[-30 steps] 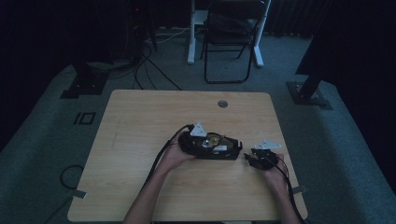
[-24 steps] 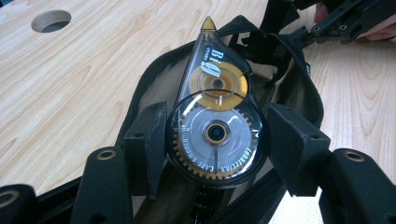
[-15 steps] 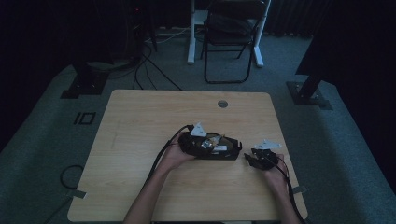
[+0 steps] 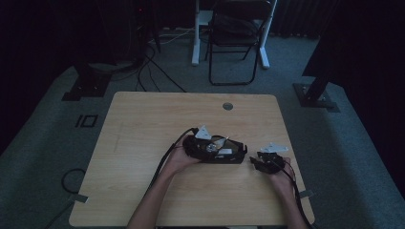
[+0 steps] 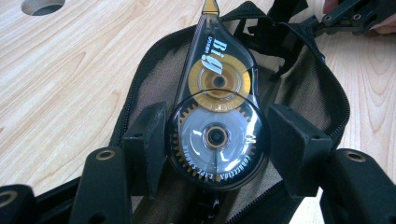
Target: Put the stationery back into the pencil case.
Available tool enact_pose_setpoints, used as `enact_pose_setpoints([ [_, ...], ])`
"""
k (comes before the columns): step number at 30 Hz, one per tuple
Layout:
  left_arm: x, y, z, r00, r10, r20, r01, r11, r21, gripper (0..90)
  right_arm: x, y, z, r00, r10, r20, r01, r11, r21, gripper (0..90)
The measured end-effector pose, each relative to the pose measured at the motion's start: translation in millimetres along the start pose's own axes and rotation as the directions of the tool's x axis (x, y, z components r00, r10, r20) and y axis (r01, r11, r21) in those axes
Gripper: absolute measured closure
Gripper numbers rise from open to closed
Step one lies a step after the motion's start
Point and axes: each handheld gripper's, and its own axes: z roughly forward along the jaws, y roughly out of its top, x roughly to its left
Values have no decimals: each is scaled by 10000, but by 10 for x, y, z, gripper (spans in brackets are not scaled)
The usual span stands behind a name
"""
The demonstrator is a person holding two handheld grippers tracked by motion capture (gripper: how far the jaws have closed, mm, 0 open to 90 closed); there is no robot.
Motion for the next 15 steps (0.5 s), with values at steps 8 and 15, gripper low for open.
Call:
enact_pose_setpoints([
  [8, 6, -1, 2, 10000, -5, -44, 5, 10000, -3, 396, -5, -1, -2, 10000, -24, 16, 24, 10000, 5, 553],
  [15, 2, 10, -25, 10000, -28, -89, 27, 9999, -113, 395, -7, -2, -3, 10000, -24, 12, 24, 10000, 4, 553],
])
